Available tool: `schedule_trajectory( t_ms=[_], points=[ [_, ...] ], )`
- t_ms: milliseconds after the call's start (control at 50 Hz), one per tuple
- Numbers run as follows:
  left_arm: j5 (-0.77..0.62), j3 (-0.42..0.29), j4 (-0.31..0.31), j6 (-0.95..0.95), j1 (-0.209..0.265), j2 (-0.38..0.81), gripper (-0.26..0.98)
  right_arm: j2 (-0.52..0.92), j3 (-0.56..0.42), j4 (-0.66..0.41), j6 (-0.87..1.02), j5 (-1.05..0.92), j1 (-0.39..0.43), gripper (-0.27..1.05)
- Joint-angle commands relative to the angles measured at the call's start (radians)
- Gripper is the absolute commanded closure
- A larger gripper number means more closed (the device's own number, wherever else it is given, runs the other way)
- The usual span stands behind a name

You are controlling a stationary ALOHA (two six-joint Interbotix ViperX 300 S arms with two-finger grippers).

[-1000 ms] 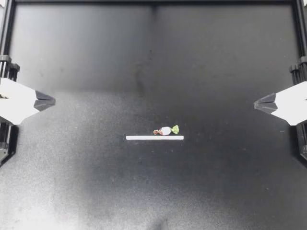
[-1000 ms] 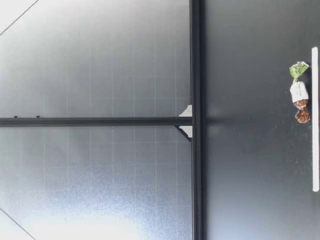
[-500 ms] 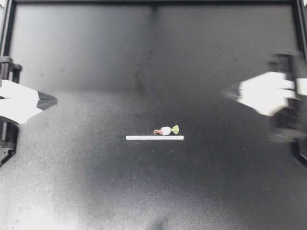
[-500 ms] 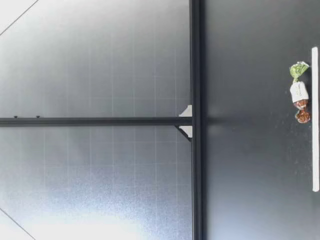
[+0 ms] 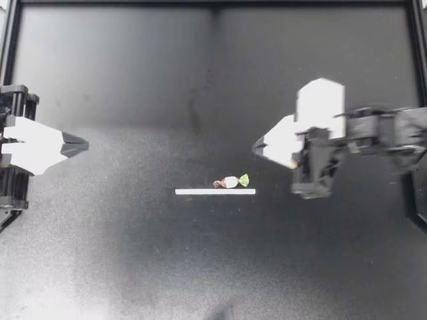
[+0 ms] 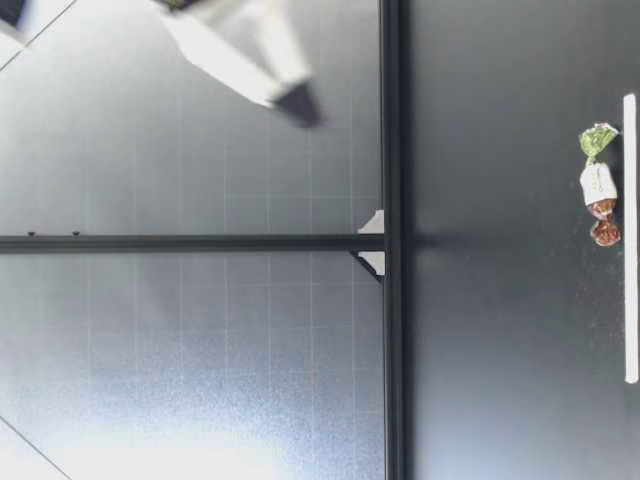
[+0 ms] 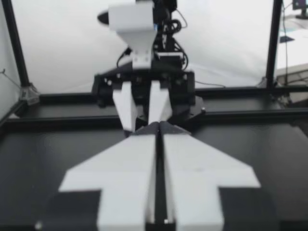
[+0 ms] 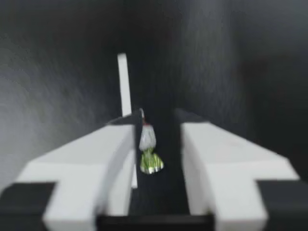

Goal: Pick up the candy and unwrap it.

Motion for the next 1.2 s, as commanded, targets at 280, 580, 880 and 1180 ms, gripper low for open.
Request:
schedule_trajectory(
  t_ms=[280, 580, 880, 1180],
  points=[
    [-0.005, -0.003, 0.000, -0.002, 0.002, 0.005, 0.86, 0.222, -0.132, -0.002, -0.006, 0.150, -0.008, 0.28],
    [-0.003, 0.008, 0.000, -0.002, 0.002, 0.005, 0.86, 0.301, -0.173, -0.002, -0.003, 0.160, -0.006, 0.28],
    [-0.003, 0.009, 0.000, 0.000, 0.002, 0.005, 0.86, 0.356, -0.184, 0.002, -0.002, 0.160, 0.011, 0.28],
    [-0.002, 0.015, 0.000, 0.000, 0.002, 0.005, 0.86, 0.374, -0.193, 0.002, -0.002, 0.173, 0.015, 0.28]
  ],
)
